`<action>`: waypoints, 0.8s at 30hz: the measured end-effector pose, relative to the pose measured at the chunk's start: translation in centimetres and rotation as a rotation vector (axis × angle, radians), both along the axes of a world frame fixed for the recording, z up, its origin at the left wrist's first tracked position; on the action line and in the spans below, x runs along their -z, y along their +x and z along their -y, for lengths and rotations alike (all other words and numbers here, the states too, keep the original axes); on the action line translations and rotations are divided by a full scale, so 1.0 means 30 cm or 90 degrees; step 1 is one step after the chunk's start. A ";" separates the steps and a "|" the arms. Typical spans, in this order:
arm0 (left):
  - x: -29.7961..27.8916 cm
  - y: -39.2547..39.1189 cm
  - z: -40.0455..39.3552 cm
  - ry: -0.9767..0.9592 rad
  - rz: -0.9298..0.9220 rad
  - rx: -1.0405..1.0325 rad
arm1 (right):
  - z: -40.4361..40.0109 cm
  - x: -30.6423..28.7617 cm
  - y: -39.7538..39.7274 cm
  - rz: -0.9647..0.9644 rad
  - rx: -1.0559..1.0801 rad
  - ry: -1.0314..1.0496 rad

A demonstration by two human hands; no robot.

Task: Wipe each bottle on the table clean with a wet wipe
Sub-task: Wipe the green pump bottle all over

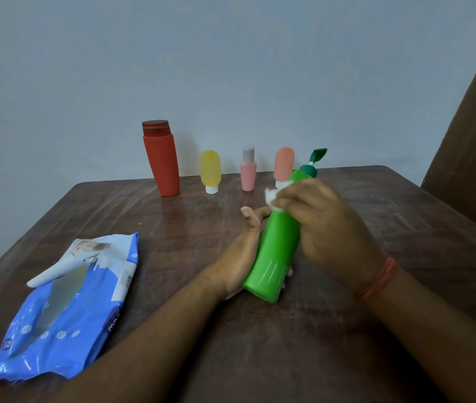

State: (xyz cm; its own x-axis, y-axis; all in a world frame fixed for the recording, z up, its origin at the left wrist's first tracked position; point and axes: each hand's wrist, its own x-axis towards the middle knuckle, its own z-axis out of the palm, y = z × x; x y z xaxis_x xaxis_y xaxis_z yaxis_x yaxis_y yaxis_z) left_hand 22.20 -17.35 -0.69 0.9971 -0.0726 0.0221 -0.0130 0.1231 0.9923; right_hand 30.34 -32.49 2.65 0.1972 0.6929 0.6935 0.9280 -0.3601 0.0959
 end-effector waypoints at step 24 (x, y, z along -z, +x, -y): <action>0.018 0.007 -0.038 -0.232 0.017 -0.118 | -0.005 0.089 -0.045 0.038 -0.161 -0.021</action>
State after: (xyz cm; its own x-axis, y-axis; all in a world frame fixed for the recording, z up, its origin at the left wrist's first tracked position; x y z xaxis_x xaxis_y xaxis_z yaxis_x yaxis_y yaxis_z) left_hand 22.41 -16.20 -1.22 0.9913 0.1256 0.0385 -0.0925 0.4598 0.8832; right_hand 29.00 -32.35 -0.03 -0.0259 0.7378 0.6745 0.9805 -0.1129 0.1611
